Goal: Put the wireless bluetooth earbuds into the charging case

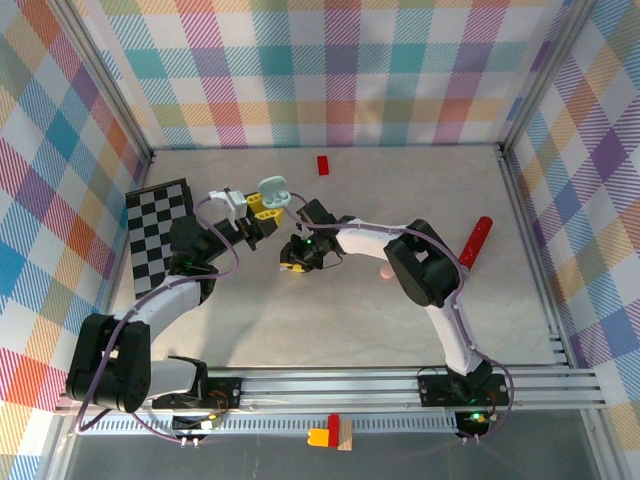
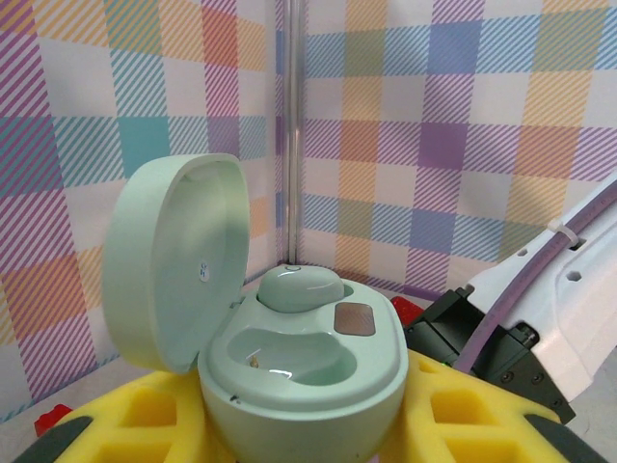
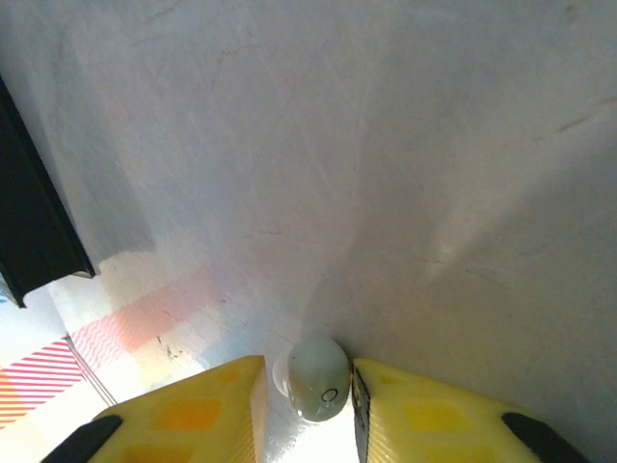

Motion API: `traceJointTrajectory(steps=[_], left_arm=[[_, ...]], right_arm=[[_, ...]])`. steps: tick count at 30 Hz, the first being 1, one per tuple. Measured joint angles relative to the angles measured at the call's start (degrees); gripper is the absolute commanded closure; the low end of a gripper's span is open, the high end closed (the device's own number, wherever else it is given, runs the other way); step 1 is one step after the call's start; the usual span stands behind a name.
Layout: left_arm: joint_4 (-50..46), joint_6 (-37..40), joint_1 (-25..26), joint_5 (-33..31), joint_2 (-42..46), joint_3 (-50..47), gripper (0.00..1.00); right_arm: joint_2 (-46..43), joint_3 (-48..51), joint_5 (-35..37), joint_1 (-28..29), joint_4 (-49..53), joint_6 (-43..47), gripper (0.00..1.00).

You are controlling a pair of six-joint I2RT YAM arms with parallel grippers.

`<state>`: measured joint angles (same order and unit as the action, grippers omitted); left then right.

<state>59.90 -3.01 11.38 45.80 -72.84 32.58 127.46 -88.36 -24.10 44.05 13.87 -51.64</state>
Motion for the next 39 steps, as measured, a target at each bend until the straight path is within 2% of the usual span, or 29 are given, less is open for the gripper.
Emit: traceJointTrajectory(steps=[9,17,22,25,30,39], left_arm=[[0.0,0.0,-0.1,0.0,0.1,0.0,0.70],[-2.5,1.6,-0.1,-0.1,0.9,-0.3,0.70],[-4.4,3.1,-0.1,-0.5,1.8,-0.4,0.70],[-4.9,3.9,-0.1,-0.5,1.8,-0.6,0.70],[-5.7,4.3,0.0,-0.5,1.8,-0.6,0.70],[-7.8,8.5,3.7,-3.9,0.0,-1.0,0.70]], right_arm=[[0.6,-1.5,0.9,0.1,2.4,1.2,0.82],[-2.0,2.0,4.8,0.7,-0.3,2.8,0.82],[-8.7,11.2,7.8,-0.3,-1.5,2.8,0.83],[-14.5,17.4,10.5,-2.3,-1.5,2.9,0.80],[-26.1,25.3,15.8,-5.7,-0.2,3.3,0.79],[-41.0,25.1,24.0,-6.5,9.6,9.6,0.79]])
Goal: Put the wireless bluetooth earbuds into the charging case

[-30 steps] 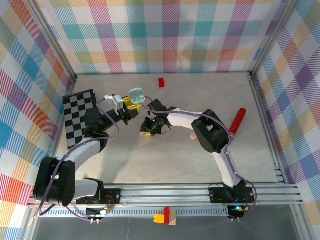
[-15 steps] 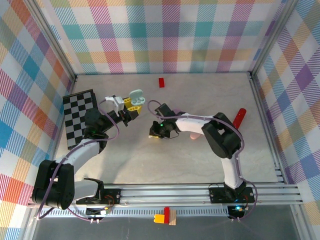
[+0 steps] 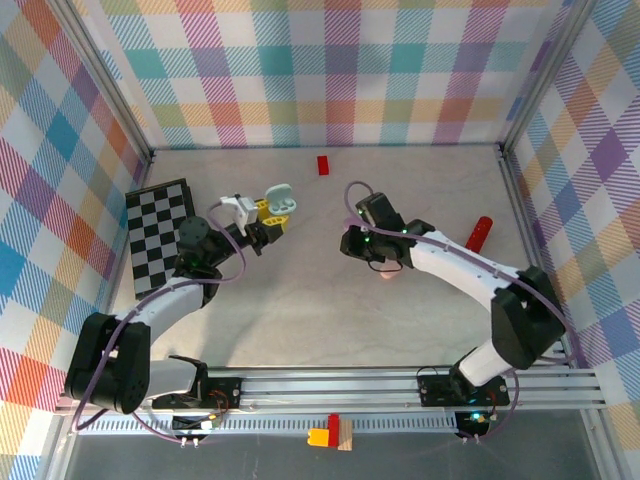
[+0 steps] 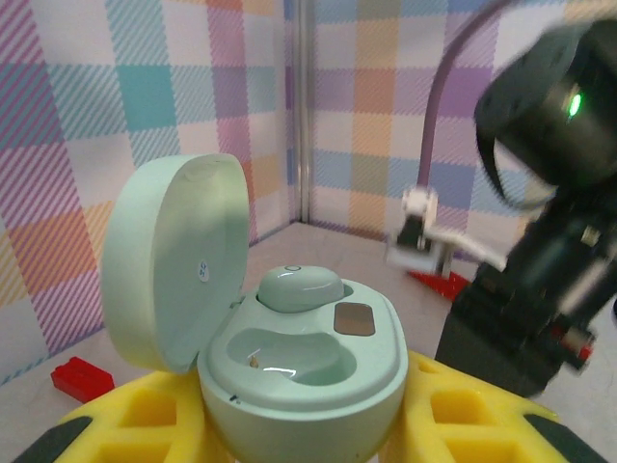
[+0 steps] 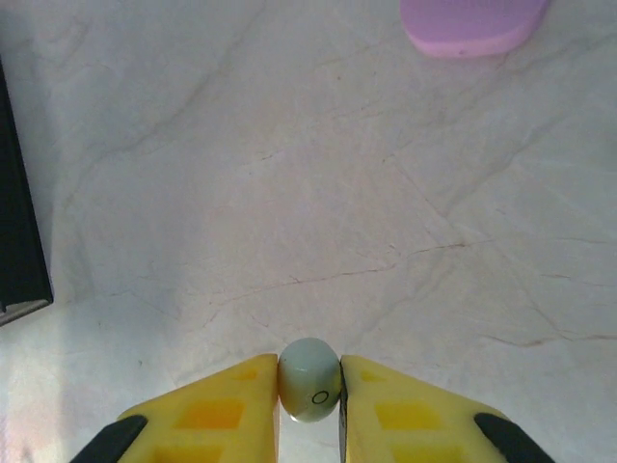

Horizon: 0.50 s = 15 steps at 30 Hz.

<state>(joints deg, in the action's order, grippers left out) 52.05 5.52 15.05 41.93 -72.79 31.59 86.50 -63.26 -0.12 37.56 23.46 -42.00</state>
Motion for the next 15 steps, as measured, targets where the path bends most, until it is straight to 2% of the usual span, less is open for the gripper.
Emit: traceJointTrajectory(steps=[9,15], left_arm=[[-12.1,9.6,5.7,-4.0,-1.1,1.5,0.70],[-17.9,14.3,8.0,-5.8,-1.4,3.7,0.70]], right_arm=[[-4.3,-8.3,0.3,0.0,8.0,5.2,0.80],[-5.2,-12.2,-4.5,0.0,9.4,7.0,0.80]])
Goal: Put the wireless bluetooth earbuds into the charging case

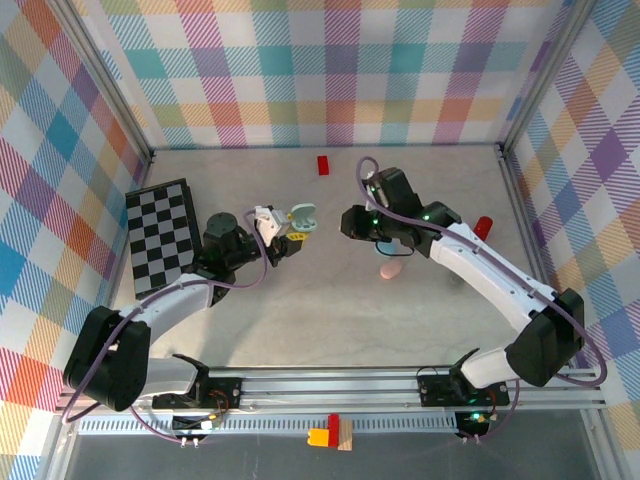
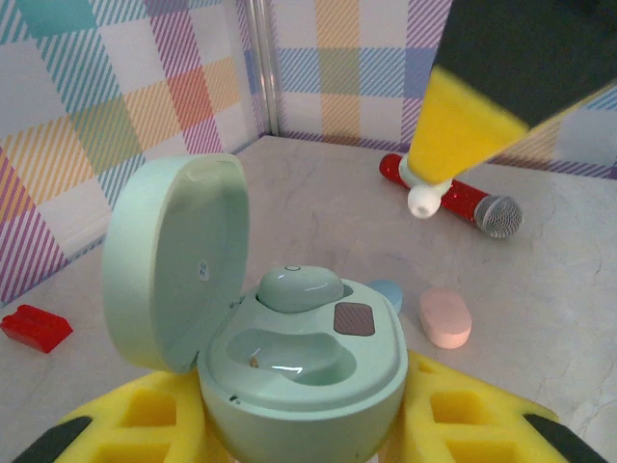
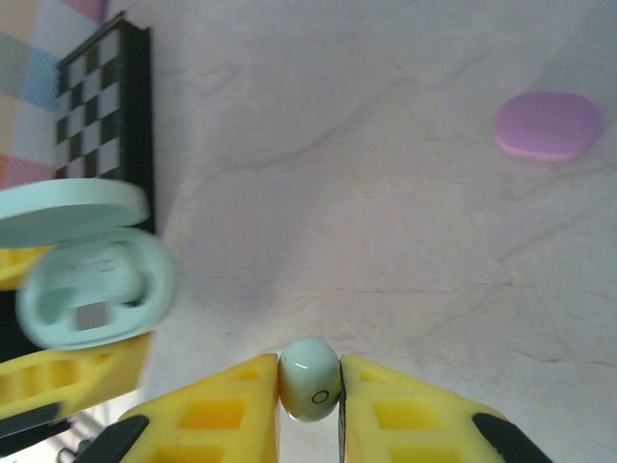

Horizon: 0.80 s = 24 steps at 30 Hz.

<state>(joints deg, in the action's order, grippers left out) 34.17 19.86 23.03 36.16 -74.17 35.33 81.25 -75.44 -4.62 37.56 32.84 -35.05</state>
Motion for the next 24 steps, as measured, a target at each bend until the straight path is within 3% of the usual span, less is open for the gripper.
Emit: traceJointTrajectory(steps=[9,24], left_arm=[[-5.0,4.3,2.7,-2.5,-0.8,1.9,0.70],[-7.3,6.9,5.6,-4.2,-2.0,4.1,0.70]], right_arm=[[2.5,-4.9,-9.7,0.0,-0.8,1.0,0.80],[7.1,-6.9,-14.5,0.0,-0.9,1.6,0.80]])
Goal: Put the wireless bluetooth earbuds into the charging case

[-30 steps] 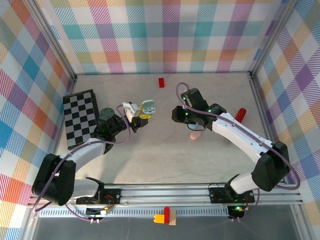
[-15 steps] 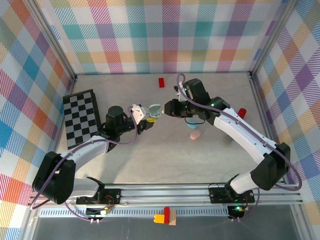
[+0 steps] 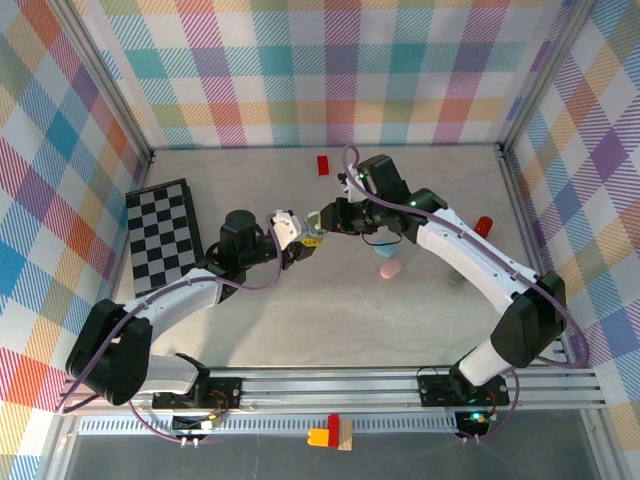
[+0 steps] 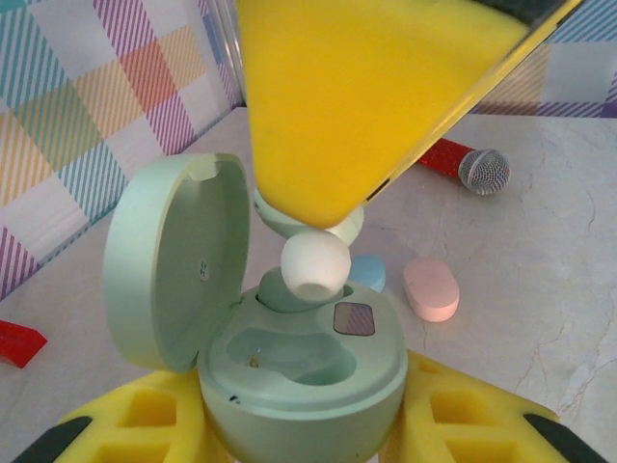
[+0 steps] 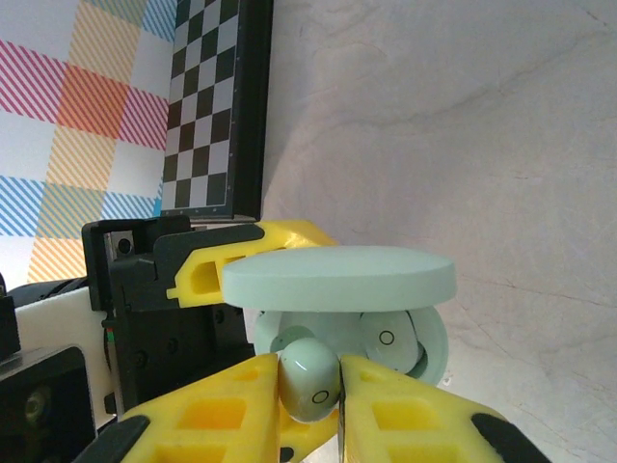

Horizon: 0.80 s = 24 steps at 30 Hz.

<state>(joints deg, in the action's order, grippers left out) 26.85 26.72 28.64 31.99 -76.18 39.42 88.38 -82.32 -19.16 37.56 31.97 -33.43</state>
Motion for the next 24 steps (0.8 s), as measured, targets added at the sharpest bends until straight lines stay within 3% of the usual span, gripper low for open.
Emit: traceJointTrajectory(steps=[17,24], left_arm=[[-1.9,0.7,0.2,-1.1,-0.9,0.9,0.70],[-2.5,1.0,0.2,-1.1,-1.2,0.9,0.70]], right_arm=[[3.1,0.0,-2.0,0.0,-0.7,1.0,0.79],[4.0,-0.1,-2.6,0.0,-1.0,1.0,0.74]])
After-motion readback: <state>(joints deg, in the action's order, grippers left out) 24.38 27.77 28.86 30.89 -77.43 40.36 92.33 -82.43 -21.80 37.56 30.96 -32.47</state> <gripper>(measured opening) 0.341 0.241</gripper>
